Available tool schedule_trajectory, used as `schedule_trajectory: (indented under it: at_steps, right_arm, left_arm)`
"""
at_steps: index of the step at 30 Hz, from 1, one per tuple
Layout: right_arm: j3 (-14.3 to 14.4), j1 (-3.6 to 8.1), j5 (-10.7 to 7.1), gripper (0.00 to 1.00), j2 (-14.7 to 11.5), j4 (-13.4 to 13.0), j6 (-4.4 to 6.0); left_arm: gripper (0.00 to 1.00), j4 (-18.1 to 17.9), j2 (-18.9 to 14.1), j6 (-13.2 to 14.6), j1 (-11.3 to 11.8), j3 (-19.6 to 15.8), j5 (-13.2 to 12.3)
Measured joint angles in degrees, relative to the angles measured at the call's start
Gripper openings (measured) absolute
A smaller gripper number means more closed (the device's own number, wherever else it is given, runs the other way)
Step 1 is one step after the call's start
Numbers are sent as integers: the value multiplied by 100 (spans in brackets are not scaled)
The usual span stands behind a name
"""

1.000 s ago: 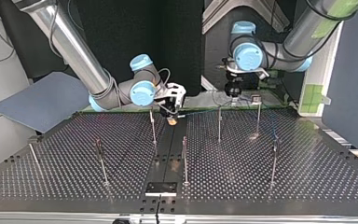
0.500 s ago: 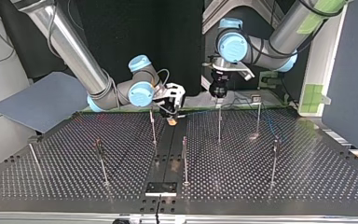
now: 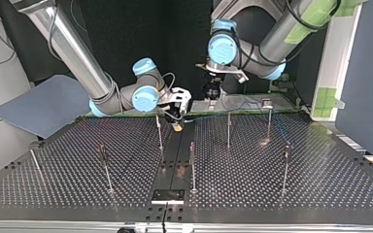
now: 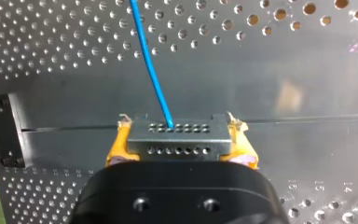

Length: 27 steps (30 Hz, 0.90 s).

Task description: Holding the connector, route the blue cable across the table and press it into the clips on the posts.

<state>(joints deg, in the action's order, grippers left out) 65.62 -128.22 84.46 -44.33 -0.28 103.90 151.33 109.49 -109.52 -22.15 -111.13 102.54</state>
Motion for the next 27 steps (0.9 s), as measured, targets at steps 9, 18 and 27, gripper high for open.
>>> schedule_trajectory:
  at_steps: [9,18,27]
  right_arm:
    - [-1,2,-90,0,1,0,0]
    - [-1,34,-107,0,2,0,-8]
    - [-2,48,-209,0,2,0,-17]
  left_arm:
    - [100,-5,375,-58,-32,368,181]
    - [100,83,849,-141,-19,842,150]
    - [100,-68,1298,-249,62,1292,240]
